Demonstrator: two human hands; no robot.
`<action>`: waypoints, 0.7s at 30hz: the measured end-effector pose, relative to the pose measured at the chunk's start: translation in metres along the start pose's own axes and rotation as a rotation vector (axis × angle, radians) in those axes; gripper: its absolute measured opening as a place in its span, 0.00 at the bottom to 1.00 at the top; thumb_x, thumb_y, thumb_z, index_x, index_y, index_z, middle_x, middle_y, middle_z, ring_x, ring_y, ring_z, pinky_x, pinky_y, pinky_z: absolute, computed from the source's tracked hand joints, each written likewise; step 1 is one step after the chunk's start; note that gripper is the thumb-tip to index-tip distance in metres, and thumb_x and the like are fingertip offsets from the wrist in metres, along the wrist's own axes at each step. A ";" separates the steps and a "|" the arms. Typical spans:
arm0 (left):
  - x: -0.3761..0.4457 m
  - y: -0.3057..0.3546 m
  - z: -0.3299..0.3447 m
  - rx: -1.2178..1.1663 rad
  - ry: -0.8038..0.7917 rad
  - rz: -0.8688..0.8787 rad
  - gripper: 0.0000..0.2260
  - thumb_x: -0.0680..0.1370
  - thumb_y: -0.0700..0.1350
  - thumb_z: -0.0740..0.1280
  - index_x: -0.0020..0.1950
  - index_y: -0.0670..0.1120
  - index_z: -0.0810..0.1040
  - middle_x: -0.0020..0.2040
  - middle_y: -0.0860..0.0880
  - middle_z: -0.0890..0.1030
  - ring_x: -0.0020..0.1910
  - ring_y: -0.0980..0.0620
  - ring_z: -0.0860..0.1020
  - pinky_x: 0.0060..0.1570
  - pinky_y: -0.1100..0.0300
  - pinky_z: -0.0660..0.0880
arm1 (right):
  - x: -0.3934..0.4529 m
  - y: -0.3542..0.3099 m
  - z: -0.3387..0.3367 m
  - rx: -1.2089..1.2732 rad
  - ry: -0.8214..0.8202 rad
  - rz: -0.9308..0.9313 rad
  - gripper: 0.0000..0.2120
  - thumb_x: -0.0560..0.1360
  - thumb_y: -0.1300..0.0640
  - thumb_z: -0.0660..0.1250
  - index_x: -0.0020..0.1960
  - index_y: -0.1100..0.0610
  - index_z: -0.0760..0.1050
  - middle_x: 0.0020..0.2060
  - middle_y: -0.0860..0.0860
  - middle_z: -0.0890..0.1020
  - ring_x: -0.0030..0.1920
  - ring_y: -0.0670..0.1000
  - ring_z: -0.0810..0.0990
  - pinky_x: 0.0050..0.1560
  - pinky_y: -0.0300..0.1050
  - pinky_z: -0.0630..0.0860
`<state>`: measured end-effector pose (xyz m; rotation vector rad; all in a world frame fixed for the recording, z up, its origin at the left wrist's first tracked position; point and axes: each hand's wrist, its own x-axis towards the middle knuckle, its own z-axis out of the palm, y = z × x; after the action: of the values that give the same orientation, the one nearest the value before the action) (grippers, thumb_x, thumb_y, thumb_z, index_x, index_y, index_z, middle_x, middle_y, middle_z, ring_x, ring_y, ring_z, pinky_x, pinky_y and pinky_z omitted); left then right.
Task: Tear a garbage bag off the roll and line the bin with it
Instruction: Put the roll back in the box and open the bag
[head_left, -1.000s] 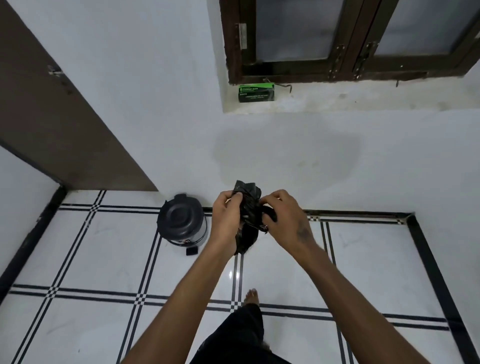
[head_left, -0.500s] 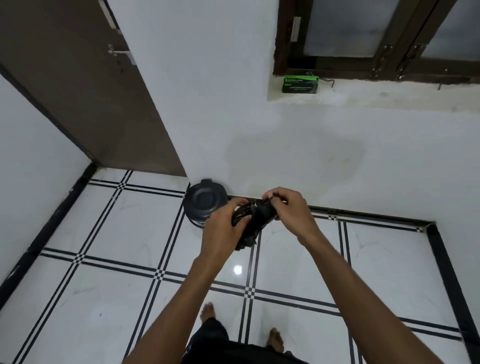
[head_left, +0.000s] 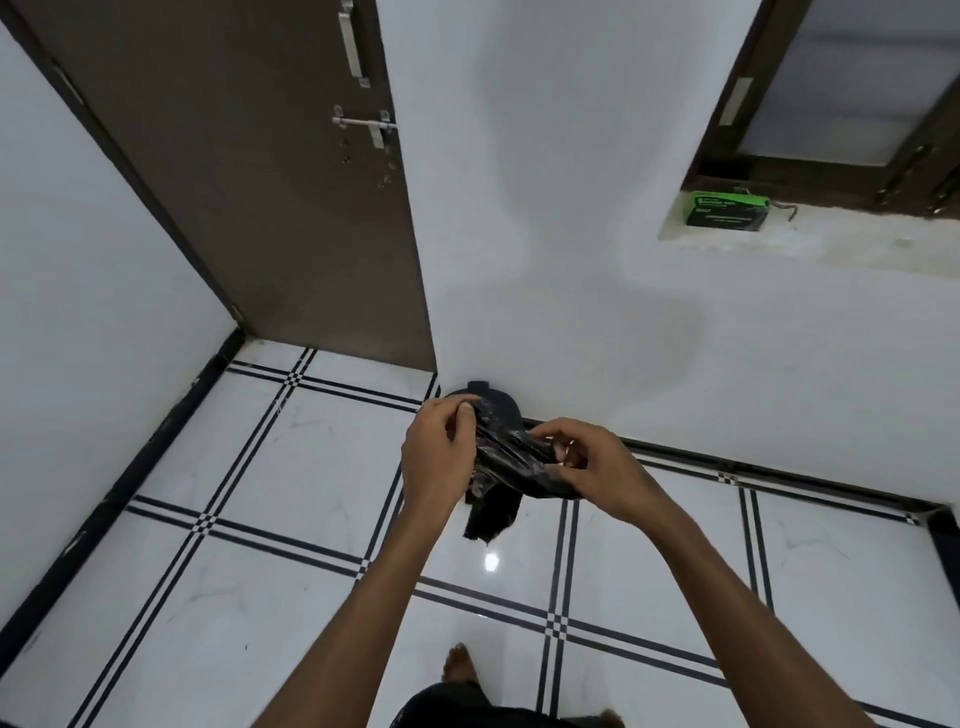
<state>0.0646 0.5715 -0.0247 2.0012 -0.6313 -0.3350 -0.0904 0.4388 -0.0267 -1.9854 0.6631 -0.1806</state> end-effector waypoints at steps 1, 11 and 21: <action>0.004 -0.005 -0.006 -0.027 0.012 0.016 0.12 0.82 0.45 0.59 0.57 0.54 0.81 0.55 0.57 0.80 0.53 0.57 0.79 0.52 0.63 0.76 | 0.005 -0.002 0.005 0.025 -0.004 -0.005 0.17 0.75 0.67 0.71 0.55 0.47 0.81 0.38 0.47 0.77 0.32 0.43 0.71 0.36 0.35 0.71; 0.054 -0.043 -0.029 0.080 -0.320 0.317 0.09 0.78 0.41 0.69 0.55 0.50 0.85 0.46 0.54 0.80 0.47 0.57 0.79 0.49 0.58 0.79 | 0.061 -0.029 0.023 0.456 0.326 0.193 0.09 0.79 0.63 0.55 0.43 0.56 0.72 0.48 0.51 0.83 0.45 0.48 0.79 0.45 0.46 0.75; 0.118 -0.024 0.002 0.370 -0.124 0.138 0.05 0.78 0.43 0.66 0.44 0.51 0.81 0.40 0.56 0.75 0.39 0.55 0.76 0.35 0.70 0.63 | 0.141 -0.023 -0.005 0.738 0.151 0.169 0.08 0.81 0.61 0.62 0.44 0.53 0.76 0.39 0.56 0.75 0.39 0.53 0.73 0.38 0.41 0.70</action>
<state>0.1683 0.5130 -0.0432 2.2834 -0.9612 -0.2745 0.0349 0.3690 -0.0257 -1.2119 0.7257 -0.4098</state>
